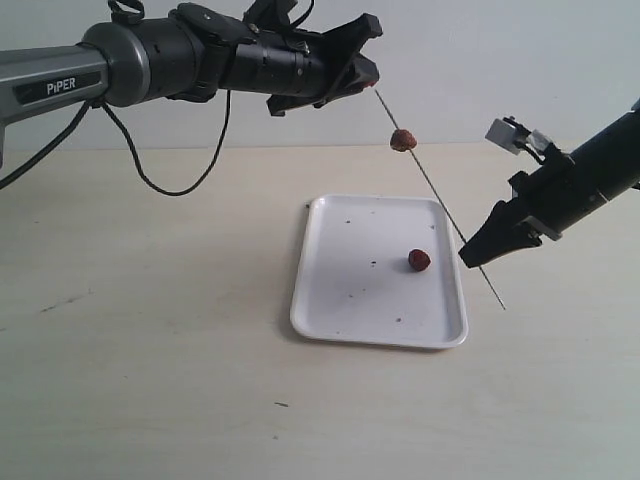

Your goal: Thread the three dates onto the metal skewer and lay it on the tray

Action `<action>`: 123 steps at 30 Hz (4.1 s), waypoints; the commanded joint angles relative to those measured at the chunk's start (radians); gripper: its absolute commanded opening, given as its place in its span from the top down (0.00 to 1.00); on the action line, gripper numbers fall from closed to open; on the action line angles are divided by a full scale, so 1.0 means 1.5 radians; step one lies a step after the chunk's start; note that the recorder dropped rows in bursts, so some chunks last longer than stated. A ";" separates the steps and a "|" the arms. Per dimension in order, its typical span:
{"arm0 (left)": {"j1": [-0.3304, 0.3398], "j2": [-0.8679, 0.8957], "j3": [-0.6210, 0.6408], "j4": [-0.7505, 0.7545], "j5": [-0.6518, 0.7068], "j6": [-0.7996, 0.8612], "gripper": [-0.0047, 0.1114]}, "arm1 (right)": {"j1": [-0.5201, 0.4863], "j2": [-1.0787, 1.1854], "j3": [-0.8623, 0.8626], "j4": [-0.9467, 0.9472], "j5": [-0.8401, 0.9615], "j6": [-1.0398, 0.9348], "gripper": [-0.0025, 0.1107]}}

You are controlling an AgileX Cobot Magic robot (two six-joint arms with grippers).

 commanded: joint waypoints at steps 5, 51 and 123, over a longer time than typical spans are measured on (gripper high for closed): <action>0.000 0.001 -0.003 0.012 -0.028 0.010 0.71 | 0.002 -0.012 -0.001 0.011 0.005 -0.007 0.98; -0.001 0.003 -0.003 -0.005 -0.030 -0.012 0.71 | -0.004 -0.057 0.020 -0.044 0.005 0.022 0.98; 0.007 0.003 -0.003 -0.013 0.000 0.011 0.71 | 0.003 -0.065 0.024 -0.031 0.005 0.031 0.98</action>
